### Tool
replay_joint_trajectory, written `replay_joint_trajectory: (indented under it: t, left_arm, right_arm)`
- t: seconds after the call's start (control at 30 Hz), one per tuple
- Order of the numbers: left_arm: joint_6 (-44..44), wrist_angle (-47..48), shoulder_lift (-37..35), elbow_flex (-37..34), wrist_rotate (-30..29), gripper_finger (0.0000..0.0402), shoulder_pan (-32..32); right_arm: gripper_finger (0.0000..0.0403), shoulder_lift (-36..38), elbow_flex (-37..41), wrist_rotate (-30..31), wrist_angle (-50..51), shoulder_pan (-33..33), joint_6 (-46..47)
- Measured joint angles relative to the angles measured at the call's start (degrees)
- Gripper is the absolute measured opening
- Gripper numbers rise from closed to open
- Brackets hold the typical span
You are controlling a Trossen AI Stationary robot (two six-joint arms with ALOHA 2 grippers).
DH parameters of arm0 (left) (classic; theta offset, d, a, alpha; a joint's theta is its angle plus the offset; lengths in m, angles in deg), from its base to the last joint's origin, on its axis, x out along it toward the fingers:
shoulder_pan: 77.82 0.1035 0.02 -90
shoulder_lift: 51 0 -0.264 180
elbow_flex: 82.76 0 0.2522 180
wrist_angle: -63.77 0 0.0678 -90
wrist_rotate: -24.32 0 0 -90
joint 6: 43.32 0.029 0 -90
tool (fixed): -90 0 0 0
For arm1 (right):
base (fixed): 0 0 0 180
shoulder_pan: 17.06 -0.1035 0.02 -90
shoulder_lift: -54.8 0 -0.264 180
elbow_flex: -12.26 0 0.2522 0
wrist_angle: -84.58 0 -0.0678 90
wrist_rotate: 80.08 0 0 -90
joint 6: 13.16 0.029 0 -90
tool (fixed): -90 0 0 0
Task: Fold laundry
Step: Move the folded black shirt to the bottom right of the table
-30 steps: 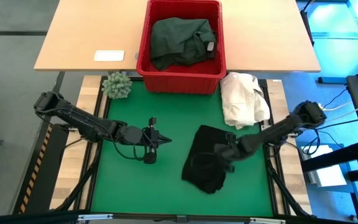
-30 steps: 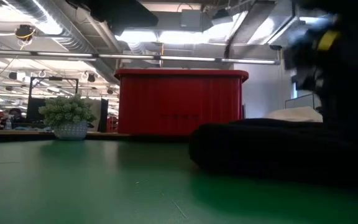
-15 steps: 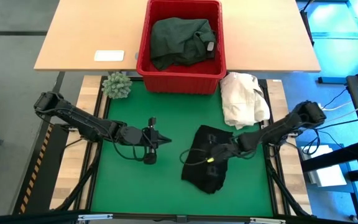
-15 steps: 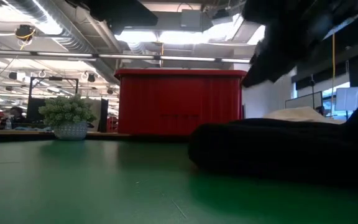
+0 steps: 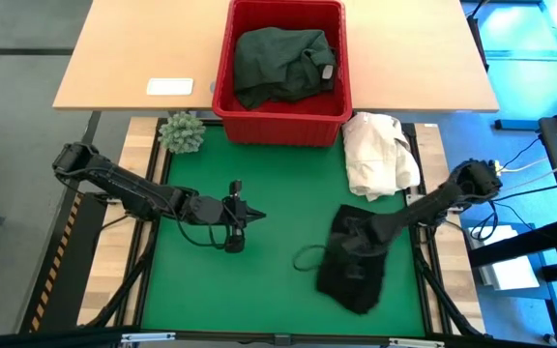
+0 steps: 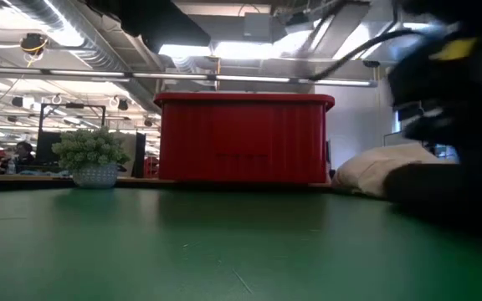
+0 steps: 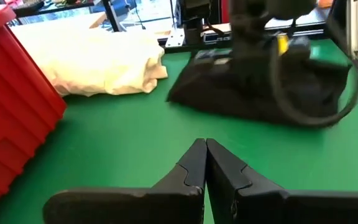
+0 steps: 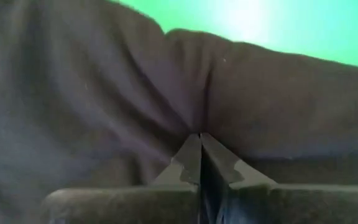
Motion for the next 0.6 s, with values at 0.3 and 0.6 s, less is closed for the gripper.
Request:
replay_joint_trajectory:
  t: [0.3,0.6]
  left_arm:
    - [-0.7,0.0,0.2,0.0,0.0,0.0002,0.0]
    - [-5.4,-0.5,1.9,0.0,0.4,0.0002,-0.3]
  right_arm:
    - [0.0,11.7,0.0,5.5,-2.7,-5.4,6.6]
    - [0.0,5.2,-0.1,11.7,-20.4,0.0,0.0]
